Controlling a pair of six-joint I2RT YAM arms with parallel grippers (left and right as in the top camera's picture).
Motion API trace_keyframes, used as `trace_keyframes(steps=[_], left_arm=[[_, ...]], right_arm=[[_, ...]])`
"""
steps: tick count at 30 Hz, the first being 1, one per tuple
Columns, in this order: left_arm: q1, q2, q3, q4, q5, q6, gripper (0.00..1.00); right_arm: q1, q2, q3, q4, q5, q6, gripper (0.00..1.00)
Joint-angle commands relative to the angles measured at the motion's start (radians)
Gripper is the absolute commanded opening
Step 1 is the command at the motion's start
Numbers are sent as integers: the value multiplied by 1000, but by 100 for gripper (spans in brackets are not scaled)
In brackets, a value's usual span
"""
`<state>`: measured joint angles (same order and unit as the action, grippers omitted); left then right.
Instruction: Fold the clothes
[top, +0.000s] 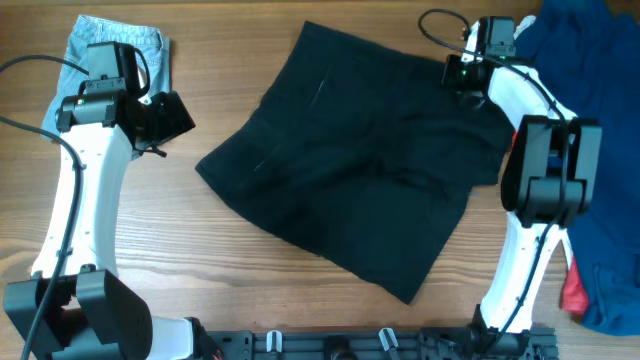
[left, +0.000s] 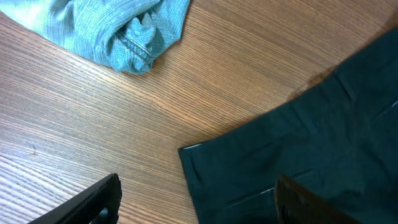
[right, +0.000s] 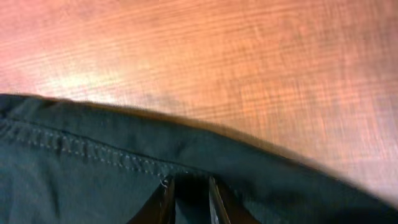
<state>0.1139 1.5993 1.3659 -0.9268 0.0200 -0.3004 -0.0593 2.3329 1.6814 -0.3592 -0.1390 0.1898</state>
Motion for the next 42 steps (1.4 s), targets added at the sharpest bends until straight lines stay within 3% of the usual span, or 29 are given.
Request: trace_keyframes(steps=[1, 6, 11, 13, 15, 20, 22, 27, 34, 40, 42], left_arm=[[2, 6, -5, 25, -11, 9, 78], [2, 6, -5, 49, -11, 9, 78], [2, 6, -5, 49, -11, 9, 79], [2, 6, -5, 51, -11, 9, 79], [2, 6, -5, 63, -11, 9, 80], [2, 6, -5, 93, -10, 9, 82], [2, 6, -5, 93, -10, 9, 82], [2, 6, -5, 91, -10, 9, 82], [2, 6, -6, 77, -10, 9, 82], [2, 6, -6, 71, -10, 9, 82], [2, 6, -6, 71, -10, 9, 82]], right_arm=[[30, 208, -69, 113, -59, 79, 19], [114, 218, -48, 363, -87, 181, 19], [217, 218, 87, 388, -87, 184, 20], [237, 218, 148, 333, -87, 183, 26], [239, 216, 204, 240, -87, 178, 48], [194, 198, 363, -29, -58, 124, 56], [153, 195, 414, -143, -41, 113, 56], [61, 196, 405, -243, -8, 85, 57], [-5, 201, 404, -299, 13, -7, 57], [-44, 281, 404, -375, 197, -34, 57], [-74, 313, 404, -398, 205, -23, 63]])
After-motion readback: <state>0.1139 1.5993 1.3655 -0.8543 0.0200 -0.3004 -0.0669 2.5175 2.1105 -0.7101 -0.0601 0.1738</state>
